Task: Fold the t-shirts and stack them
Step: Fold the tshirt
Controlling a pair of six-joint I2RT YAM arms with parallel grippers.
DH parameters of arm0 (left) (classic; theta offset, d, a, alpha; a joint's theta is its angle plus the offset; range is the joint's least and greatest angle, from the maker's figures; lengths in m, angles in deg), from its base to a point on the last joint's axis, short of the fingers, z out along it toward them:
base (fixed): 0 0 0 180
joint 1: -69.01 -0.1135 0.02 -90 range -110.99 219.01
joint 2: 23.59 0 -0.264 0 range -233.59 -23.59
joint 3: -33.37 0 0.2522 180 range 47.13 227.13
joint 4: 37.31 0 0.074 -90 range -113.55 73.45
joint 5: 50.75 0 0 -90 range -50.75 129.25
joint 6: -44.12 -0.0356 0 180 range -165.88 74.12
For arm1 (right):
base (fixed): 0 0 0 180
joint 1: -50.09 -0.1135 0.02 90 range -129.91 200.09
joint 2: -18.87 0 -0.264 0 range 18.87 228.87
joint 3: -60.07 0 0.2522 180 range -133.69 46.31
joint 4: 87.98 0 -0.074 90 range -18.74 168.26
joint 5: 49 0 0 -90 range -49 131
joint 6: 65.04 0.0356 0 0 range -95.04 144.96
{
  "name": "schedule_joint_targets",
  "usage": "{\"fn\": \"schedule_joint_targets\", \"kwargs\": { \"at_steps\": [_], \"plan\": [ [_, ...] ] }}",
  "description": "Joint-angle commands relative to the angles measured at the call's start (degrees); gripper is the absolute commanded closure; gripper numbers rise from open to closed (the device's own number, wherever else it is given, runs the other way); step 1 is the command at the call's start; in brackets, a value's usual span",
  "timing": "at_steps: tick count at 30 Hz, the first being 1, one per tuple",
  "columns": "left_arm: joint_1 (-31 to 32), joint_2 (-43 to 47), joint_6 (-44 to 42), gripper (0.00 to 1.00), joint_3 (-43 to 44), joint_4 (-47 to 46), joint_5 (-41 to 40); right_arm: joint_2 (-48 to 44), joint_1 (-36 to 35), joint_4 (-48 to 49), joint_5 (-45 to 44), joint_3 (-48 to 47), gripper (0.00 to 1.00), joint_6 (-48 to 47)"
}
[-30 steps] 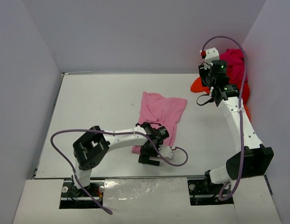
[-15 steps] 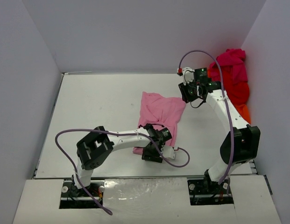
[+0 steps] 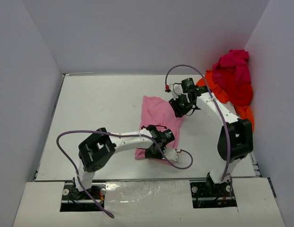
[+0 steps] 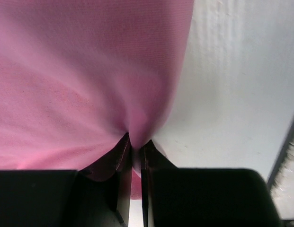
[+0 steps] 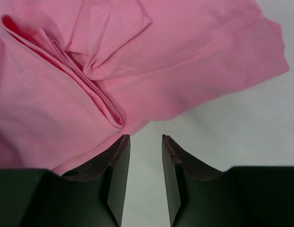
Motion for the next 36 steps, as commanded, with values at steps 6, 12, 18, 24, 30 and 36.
{"fn": "schedule_joint_targets", "kwargs": {
  "at_steps": [6,12,18,24,30,36],
  "plan": [
    [0.4,9.1,0.5,1.0,-0.2,15.7,8.0,12.3,-4.6,-5.0,2.1,-1.1,0.71,-2.9],
    [0.4,12.3,1.2,1.0,1.2,20.0,9.4,16.3,-9.5,-7.5,0.9,0.6,0.71,-4.6],
    [0.3,15.9,1.2,1.0,7.3,27.6,9.7,16.8,-13.0,-8.4,-0.2,2.2,0.71,-5.9],
    [-0.1,16.7,-0.2,1.0,15.2,32.4,6.8,11.3,-13.2,-6.8,-5.2,0.0,0.72,-4.8],
    [-1.2,14.7,-2.4,1.0,22.6,35.7,5.4,4.4,-13.0,-5.6,-9.5,-3.5,0.72,-3.5],
    [-1.4,14.6,-2.1,1.0,23.5,36.5,7.7,-3.3,-13.0,-2.6,-8.4,-2.7,0.71,-1.7]
  ]
}}
